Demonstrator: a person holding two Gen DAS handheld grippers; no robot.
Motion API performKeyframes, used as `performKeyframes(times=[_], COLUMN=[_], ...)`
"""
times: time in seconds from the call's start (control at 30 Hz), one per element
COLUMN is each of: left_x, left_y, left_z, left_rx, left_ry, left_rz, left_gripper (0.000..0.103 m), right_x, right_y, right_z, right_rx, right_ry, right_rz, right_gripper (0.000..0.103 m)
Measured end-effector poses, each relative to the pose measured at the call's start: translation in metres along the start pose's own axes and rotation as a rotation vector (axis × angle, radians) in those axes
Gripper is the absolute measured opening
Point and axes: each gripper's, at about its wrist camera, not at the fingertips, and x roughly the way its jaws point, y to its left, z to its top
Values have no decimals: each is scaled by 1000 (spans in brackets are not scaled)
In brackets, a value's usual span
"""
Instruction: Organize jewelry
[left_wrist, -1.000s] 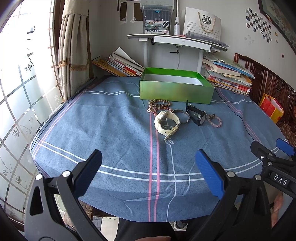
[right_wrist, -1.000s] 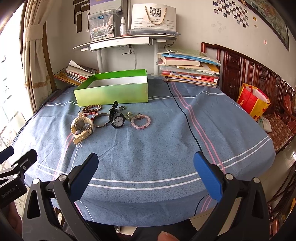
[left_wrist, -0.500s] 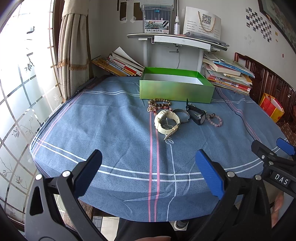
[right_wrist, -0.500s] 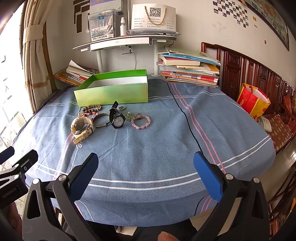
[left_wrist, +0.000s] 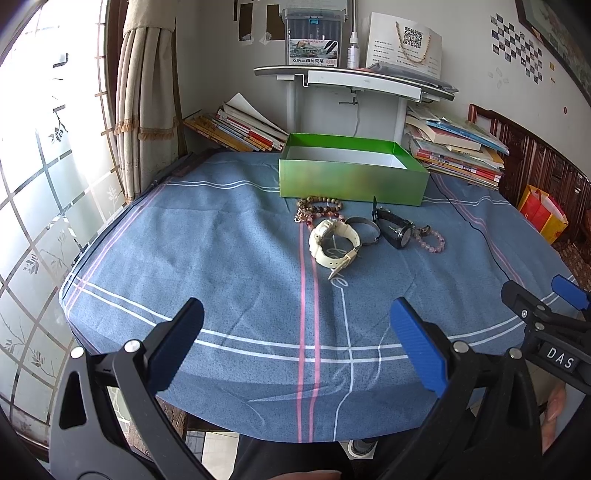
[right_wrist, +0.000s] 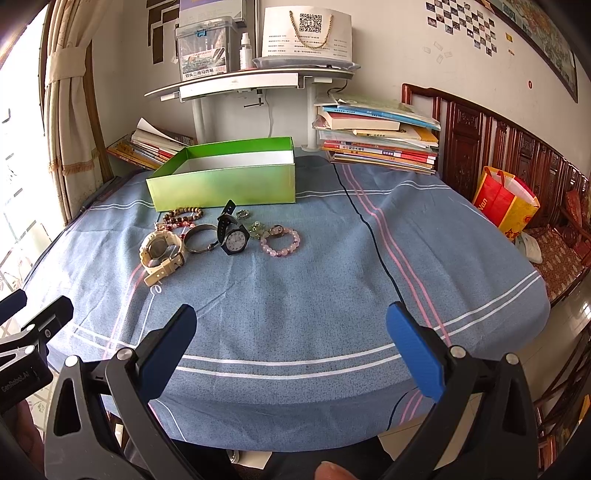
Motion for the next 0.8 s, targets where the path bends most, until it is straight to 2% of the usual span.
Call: performKeyframes(times=[0.27,0.47,0.63,0.73,0.8], left_x=[3,18,32,43,53], left_y=[-2,-6,-7,-8,-8], left_z=[-1,-4,-5,0,5], left_rx=[5,16,14,23,22], left_ry=[5,36,33,26,38], left_rz=[-8,-74,-126,-112,-112], left_gripper=[99,99,99,99,99], right_x=[2,3,11,23,33], right_y=[-1,-3,-3,-4,-4], right_z=[0,-3,-3,-1,2], right_rx=[0,1,-17,-1,5], right_ry=[-3,-60,-92,-72,-58], right_rz=[-5,19,140,207,196], right_gripper=[101,101,101,101,101])
